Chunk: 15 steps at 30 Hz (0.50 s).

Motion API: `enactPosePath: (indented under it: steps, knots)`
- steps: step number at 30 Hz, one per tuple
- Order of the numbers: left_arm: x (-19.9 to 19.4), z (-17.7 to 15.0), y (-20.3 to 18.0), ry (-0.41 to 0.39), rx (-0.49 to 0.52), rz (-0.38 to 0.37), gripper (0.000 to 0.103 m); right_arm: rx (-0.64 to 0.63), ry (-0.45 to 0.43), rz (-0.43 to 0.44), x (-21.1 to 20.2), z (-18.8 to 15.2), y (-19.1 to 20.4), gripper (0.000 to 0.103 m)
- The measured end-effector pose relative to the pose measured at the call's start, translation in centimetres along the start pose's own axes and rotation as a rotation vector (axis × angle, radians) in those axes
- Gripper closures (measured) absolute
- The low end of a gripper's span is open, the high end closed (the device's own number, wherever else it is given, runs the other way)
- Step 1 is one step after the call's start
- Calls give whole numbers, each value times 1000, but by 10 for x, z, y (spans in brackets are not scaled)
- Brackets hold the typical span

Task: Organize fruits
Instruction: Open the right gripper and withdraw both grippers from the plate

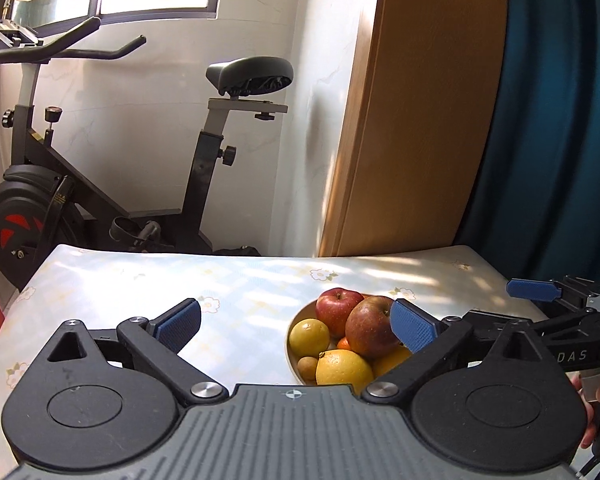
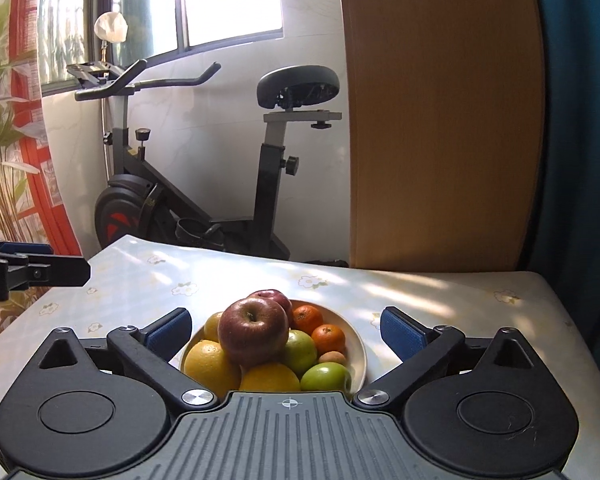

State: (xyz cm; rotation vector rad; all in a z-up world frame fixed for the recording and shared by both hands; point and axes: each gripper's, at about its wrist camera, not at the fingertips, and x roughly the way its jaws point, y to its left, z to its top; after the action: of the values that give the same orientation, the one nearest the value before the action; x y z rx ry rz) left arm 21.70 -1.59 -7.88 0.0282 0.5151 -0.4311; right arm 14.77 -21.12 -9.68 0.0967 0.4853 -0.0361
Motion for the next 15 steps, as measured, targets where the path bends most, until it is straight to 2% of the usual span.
enactPosePath:
  steps: [4, 15]
  knots:
    - [-22, -4, -4, -28, 37, 7, 0, 44, -35, 3, -23, 3, 2, 0]
    - [-94, 8, -6, -137, 5, 90, 0, 85, -73, -32, -84, 7, 32, 0]
